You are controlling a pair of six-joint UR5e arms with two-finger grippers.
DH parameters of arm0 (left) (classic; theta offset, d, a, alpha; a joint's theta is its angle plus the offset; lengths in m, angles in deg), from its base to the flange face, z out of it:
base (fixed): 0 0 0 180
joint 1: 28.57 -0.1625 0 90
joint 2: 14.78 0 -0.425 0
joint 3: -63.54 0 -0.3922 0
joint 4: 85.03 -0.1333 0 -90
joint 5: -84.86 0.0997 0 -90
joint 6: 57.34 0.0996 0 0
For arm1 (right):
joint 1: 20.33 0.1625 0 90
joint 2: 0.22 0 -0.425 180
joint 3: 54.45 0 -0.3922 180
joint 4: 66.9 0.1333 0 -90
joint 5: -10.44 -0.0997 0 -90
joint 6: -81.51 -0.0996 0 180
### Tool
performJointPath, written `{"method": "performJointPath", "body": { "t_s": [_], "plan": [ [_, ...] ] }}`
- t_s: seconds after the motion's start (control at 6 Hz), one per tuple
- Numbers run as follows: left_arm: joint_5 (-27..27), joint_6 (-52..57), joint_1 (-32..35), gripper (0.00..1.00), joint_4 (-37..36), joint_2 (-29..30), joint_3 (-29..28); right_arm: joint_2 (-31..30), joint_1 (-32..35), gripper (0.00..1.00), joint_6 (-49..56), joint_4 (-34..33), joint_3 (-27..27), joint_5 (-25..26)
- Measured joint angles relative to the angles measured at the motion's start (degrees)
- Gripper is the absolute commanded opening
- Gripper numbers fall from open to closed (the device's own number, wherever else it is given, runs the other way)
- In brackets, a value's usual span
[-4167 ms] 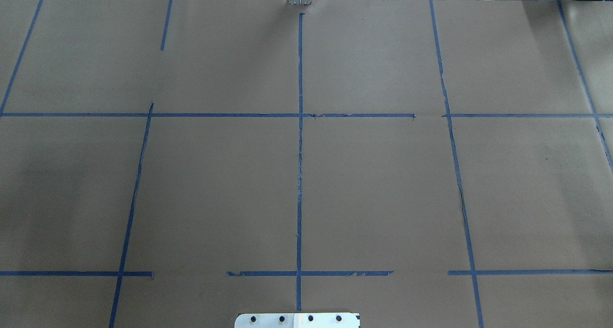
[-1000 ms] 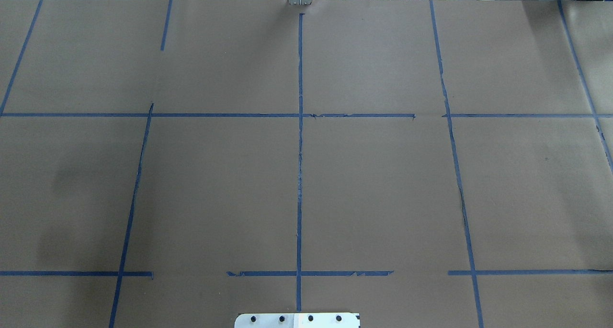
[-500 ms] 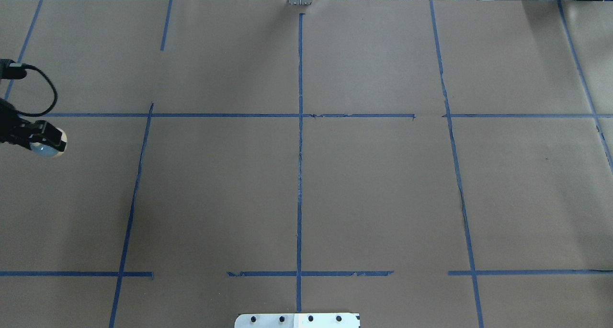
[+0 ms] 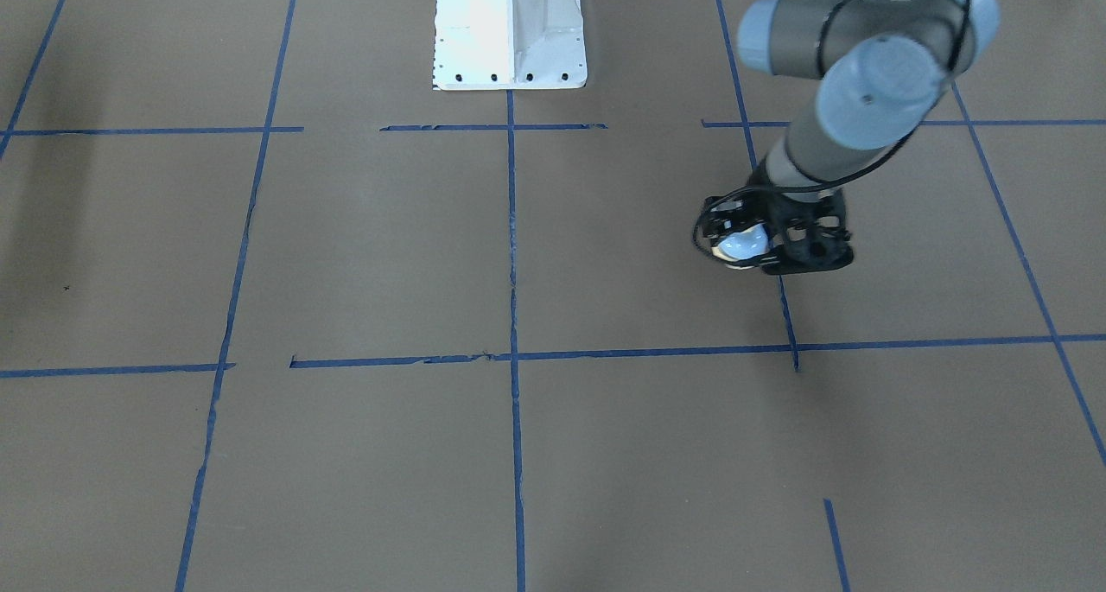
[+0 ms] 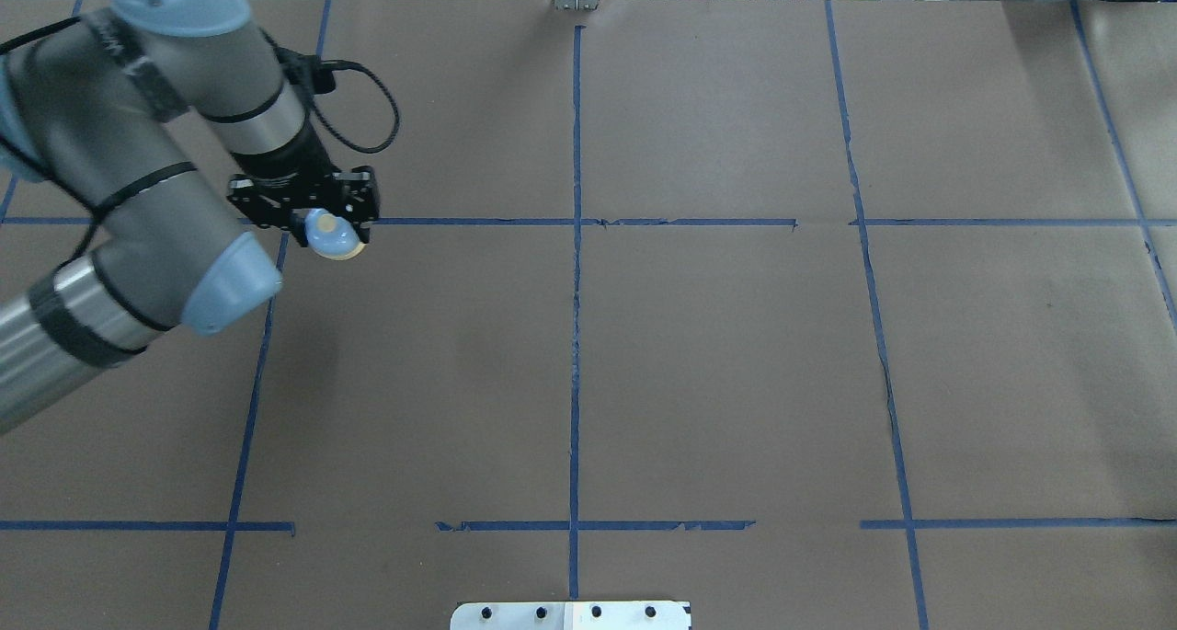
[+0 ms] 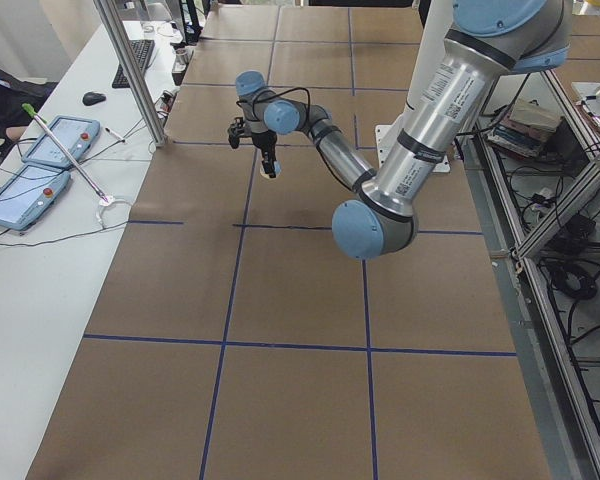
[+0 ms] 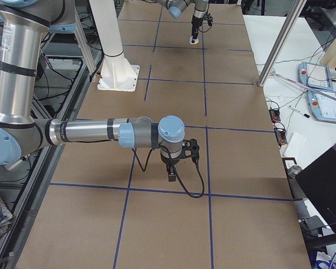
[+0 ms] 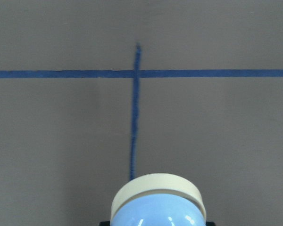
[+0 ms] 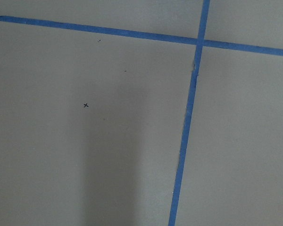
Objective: Place and press bell with both arms
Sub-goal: 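Carry the blue bell with the left gripper toward the grid centre, then set the bell down at the grid centre and withdraw the left gripper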
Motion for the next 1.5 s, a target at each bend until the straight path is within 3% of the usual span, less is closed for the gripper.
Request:
{"method": "performJointPath", "body": {
  "t_s": [0.17, 0.5, 0.67, 0.83, 1.0, 1.5],
  "plan": [
    [2.2, -6.0, -2.7, 0.00, 3.0, 8.5, -10.1, 0.1, 0.0, 1.00, 0.0, 0.0, 0.2, 0.0],
    [7.9, -15.7, -7.7, 0.00, 16.6, 19.5, -29.8, 0.2, 0.0, 1.00, 0.1, -0.1, 0.5, 0.0],
    [9.4, -18.2, -9.4, 0.04, 20.4, 22.1, -34.7, 0.2, 0.0, 1.00, 0.1, -0.1, 0.5, 0.0],
    [9.9, -19.1, -10.4, 0.45, 21.8, 23.1, -36.4, 0.2, 0.0, 1.00, 0.1, -0.1, 0.5, 0.0],
    [10.1, -19.2, -10.9, 0.99, 22.2, 23.3, -37.0, 0.2, 0.0, 1.00, 0.1, -0.1, 0.5, 0.0],
    [9.7, -16.9, -10.5, 1.00, 21.2, 24.1, -35.2, 0.4, -0.1, 1.00, 0.2, 0.1, 0.5, 0.2]
  ]
}}
